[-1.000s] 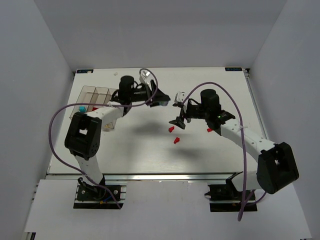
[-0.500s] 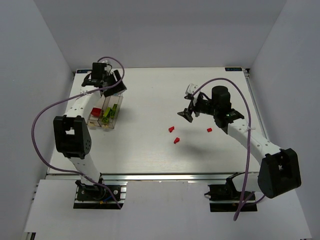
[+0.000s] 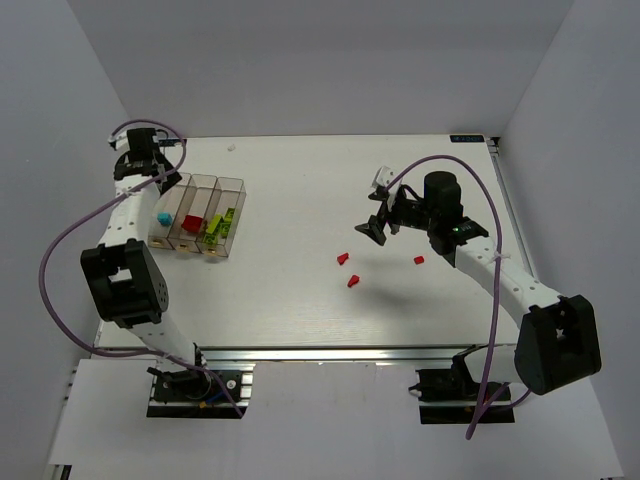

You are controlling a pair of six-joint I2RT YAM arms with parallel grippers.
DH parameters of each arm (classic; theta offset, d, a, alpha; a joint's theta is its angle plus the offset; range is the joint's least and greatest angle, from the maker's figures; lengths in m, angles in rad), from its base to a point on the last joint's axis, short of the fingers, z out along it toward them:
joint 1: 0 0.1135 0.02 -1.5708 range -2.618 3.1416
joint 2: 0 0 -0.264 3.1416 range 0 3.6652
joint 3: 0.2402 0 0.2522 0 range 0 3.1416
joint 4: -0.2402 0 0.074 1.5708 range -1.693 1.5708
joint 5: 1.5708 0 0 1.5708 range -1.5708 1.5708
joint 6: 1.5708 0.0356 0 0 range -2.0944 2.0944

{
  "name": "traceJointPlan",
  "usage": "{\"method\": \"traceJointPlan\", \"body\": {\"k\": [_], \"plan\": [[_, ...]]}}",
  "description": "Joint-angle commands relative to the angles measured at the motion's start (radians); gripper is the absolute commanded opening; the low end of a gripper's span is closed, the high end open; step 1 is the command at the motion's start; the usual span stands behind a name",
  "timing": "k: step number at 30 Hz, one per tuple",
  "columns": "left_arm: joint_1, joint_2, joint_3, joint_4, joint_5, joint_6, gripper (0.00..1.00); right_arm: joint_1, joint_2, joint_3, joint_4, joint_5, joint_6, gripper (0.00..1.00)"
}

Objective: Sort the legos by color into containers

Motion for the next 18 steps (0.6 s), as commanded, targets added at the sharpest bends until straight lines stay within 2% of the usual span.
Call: {"method": "traceJointPlan", "body": {"k": [1, 7, 11, 14, 15, 18], "plan": [[0.055, -0.003, 0.001, 0.017, -0.017, -0.164, 0.0, -0.004, -0.018, 0.012, 0.023, -0.026, 0.016, 0.89], [0.11, 0.118, 0.096, 0.0, 0.148, -0.309, 0.03, -0.012, -0.021, 0.01, 0.022, -0.032, 0.016, 0.89], [0.11, 0.182, 0.135, -0.005, 0.219, -0.344, 0.04, -0.02, -0.017, 0.012, 0.022, -0.033, 0.017, 0.89], [0.119, 0.19, 0.121, 0.0, 0.208, -0.36, 0.1, -0.023, -0.014, 0.01, 0.022, -0.036, 0.02, 0.89], [0.119, 0.19, 0.115, 0.004, 0.194, -0.361, 0.17, -0.023, -0.014, 0.01, 0.022, -0.038, 0.019, 0.89], [0.119, 0.207, 0.112, 0.006, 0.191, -0.352, 0.28, -0.026, -0.009, 0.01, 0.022, -0.038, 0.02, 0.89]]}}
